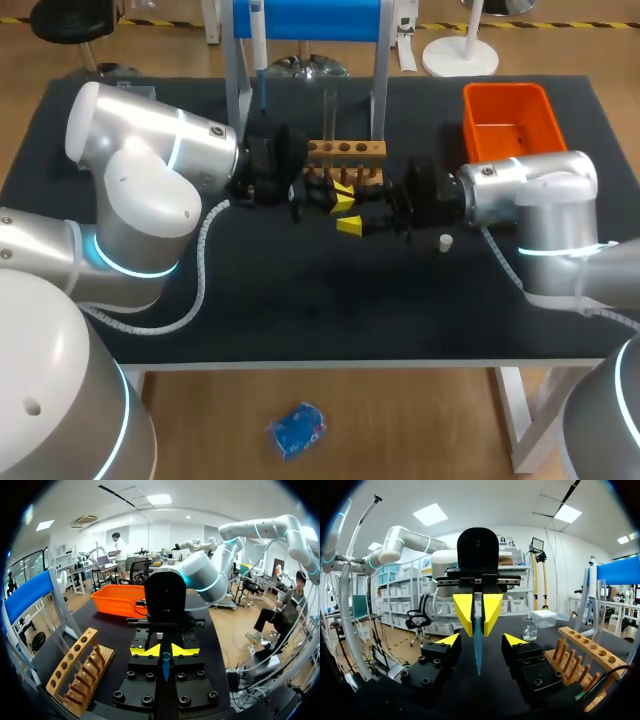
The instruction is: Invert the test tube, pick up the pipette, mount the tip to pipette, aspirate from beaker and dispense into the tube, eject the tip, return the pipette, and cap with the stopper.
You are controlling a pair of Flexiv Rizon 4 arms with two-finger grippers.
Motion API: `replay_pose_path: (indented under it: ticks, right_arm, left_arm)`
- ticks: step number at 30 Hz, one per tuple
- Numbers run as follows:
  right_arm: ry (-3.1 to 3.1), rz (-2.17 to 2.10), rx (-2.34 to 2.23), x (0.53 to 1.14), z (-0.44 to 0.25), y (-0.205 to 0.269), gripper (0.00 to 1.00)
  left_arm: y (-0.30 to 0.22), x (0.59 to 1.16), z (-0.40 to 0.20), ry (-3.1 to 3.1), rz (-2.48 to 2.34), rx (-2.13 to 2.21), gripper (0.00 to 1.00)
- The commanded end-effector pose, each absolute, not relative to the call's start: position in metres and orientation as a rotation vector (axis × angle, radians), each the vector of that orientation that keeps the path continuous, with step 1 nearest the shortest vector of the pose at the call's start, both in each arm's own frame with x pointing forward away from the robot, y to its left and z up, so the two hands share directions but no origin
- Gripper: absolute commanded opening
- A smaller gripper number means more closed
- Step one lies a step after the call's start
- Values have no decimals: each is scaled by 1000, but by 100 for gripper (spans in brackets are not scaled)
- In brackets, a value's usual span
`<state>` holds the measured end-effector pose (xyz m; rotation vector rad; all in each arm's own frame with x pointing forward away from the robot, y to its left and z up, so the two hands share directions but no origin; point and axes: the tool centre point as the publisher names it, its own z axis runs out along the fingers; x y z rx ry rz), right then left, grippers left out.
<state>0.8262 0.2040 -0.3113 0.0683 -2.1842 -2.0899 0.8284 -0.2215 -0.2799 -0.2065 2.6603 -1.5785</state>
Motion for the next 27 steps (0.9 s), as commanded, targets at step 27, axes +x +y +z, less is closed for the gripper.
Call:
replay_pose_path:
  ticks: [27]
  right_arm:
    - [-2142, -2090, 40, 824, -317, 209, 20]
  left_arm:
    - [-221, 829, -282, 2658, -1577, -214, 0]
